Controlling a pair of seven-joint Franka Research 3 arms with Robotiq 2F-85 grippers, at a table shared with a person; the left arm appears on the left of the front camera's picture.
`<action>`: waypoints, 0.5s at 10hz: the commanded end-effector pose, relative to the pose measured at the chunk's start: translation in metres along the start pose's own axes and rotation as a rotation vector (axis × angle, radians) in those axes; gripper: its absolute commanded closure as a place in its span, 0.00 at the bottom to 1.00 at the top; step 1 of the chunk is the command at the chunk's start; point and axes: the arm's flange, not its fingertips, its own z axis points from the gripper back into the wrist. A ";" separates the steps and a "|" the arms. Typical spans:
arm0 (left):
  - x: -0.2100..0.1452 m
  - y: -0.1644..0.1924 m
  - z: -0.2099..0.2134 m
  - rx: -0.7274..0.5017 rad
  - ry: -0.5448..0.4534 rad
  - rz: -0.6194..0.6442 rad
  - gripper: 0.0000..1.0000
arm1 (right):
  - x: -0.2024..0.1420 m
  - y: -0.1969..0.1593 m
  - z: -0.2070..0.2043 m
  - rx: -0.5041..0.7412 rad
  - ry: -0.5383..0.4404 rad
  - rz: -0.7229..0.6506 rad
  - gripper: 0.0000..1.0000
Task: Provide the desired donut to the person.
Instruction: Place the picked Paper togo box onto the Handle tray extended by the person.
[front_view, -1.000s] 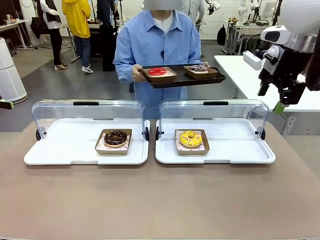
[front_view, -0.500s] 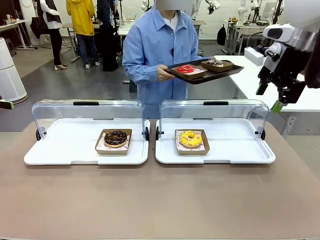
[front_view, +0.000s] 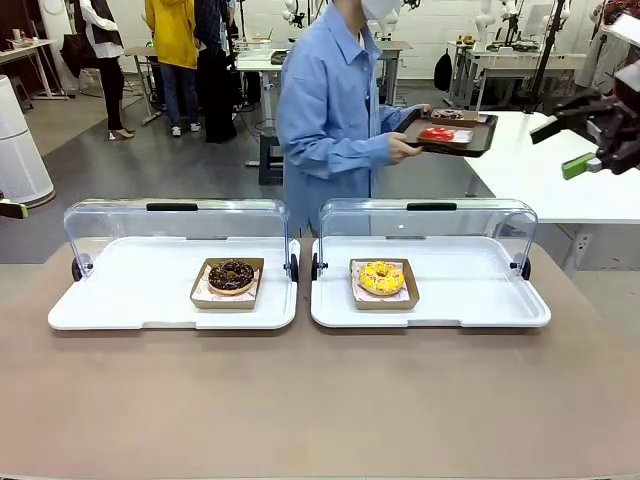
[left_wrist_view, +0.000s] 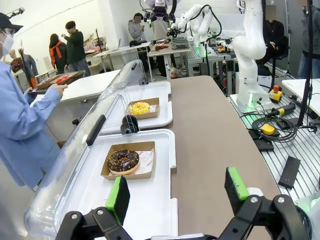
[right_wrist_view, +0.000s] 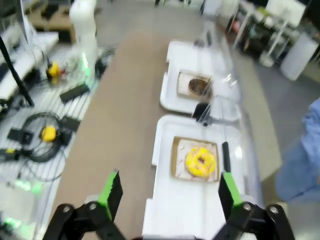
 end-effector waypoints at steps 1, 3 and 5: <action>0.003 0.001 0.000 0.021 -0.004 0.008 0.00 | -0.037 0.010 0.001 -0.067 -0.097 -0.086 0.00; 0.003 0.001 0.000 0.021 -0.004 0.008 0.00 | -0.063 0.028 0.002 -0.116 -0.129 -0.098 0.00; 0.003 0.001 0.000 0.021 -0.004 0.008 0.00 | -0.081 0.041 0.004 -0.164 -0.197 -0.073 0.00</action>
